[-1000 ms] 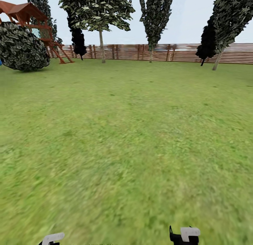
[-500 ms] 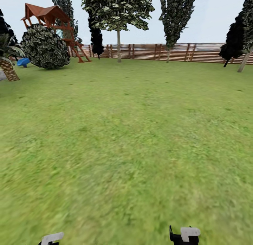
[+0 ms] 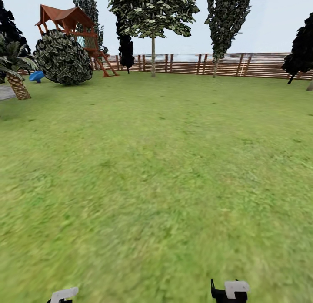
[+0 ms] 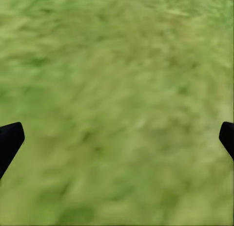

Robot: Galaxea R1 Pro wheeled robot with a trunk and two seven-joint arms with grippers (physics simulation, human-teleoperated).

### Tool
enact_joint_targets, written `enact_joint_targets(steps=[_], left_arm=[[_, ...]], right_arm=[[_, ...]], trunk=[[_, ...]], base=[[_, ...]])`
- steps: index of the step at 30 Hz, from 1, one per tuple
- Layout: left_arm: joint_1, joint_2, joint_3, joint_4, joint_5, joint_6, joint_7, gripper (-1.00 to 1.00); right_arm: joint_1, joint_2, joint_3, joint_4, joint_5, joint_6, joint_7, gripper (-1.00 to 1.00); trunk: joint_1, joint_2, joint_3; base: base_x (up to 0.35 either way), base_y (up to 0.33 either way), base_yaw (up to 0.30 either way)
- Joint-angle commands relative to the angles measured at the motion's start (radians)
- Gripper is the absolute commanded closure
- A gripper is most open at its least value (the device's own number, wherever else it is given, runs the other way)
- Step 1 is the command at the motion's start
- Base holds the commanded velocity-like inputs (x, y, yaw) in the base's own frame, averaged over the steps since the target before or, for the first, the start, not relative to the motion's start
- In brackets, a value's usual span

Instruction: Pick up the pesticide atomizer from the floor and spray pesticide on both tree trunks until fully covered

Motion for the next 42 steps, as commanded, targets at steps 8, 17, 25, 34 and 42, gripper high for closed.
enact_joint_targets(steps=[8,17,25,34,42], left_arm=[[0.000,0.000,0.000,0.000,0.000,0.000,0.000,1.00],[0.000,0.000,-0.001,0.001,0.000,0.000,0.000,1.00],[0.000,0.000,-0.001,0.001,0.000,0.000,0.000,1.00],[0.000,0.000,0.000,0.000,0.000,0.000,0.000,1.00],[0.000,0.000,0.000,0.000,0.000,0.000,0.000,1.00]], right_arm=[[0.000,0.006,0.001,0.083,-0.001,0.000,-0.001,-1.00],[0.000,0.006,0.000,0.185,-0.003,0.006,-0.001,-1.00],[0.000,0.002,-0.001,0.186,-0.003,0.006,-0.003,-1.00],[0.000,0.007,0.000,0.186,-0.004,0.006,-0.003,-1.00],[0.000,0.006,0.351,0.182,-0.553,0.004,-0.002,-1.00]], trunk=[[0.000,0.000,0.000],[0.000,0.000,0.000],[0.000,0.000,0.000],[0.000,0.000,0.000],[0.000,0.000,0.000]], base=[[0.339,0.000,0.000],[0.339,0.000,0.000],[0.339,0.000,0.000],[0.339,0.000,0.000],[0.339,0.000,0.000]])
